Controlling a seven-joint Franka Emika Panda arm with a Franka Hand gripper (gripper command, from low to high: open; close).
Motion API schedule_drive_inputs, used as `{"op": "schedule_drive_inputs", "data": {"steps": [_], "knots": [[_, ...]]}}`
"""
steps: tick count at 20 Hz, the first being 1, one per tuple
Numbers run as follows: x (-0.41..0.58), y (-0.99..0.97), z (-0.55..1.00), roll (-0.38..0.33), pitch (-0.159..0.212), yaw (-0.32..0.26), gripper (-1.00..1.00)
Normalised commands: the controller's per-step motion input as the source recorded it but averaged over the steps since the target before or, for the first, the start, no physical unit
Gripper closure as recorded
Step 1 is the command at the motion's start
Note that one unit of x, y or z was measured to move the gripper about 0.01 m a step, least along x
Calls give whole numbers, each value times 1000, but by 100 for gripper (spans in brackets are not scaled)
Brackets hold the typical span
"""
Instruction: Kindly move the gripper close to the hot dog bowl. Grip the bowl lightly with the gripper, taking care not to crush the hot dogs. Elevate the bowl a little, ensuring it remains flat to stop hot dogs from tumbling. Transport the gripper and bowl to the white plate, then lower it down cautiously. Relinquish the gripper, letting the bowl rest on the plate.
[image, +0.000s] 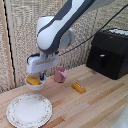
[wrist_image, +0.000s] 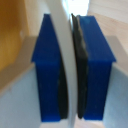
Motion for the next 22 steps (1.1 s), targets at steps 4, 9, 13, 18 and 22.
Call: {"op": "schedule_drive_inputs", "data": {"steps": [4,9,13,18,22], "knots": [[134,569,-426,-55,0,10,100],[226,305,-391,-64,-2,11,100],[236,177,-354,-75,0,3,100],[138,103,-205,-48,12,0,100],[31,-14,94,5,8,5,-100]]}}
